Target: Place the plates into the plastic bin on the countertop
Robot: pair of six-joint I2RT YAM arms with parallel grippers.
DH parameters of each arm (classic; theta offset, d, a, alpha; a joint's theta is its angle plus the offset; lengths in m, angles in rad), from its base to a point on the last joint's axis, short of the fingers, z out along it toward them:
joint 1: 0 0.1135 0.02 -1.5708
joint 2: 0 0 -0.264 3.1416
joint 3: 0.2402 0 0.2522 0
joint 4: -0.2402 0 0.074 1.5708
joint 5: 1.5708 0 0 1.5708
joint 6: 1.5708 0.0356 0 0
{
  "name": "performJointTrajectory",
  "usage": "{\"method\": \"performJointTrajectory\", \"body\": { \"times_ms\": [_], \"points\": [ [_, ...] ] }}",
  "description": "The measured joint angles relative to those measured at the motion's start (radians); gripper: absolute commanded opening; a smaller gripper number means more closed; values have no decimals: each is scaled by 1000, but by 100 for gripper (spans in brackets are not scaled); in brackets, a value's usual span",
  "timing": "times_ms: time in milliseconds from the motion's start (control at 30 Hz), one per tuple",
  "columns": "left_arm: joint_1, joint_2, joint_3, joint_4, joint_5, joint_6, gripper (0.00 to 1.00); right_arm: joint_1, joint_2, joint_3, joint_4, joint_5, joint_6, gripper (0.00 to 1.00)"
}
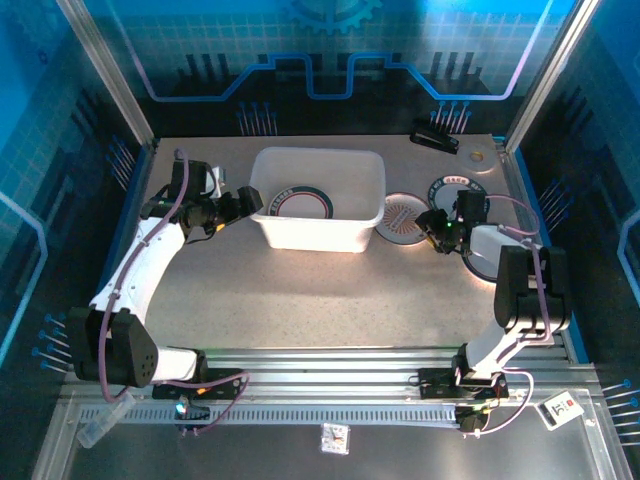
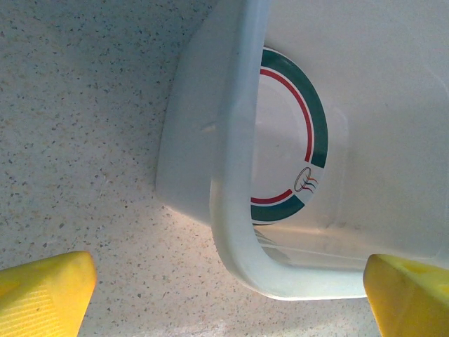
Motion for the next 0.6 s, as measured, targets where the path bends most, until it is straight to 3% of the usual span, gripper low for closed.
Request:
{"method": "performJointTrajectory", "body": {
  "times_ms": [600],
  "points": [
    [-2, 0, -8, 0, -3, -4, 99, 0, -10, -27, -16, 11, 0, 53]
  ]
}}
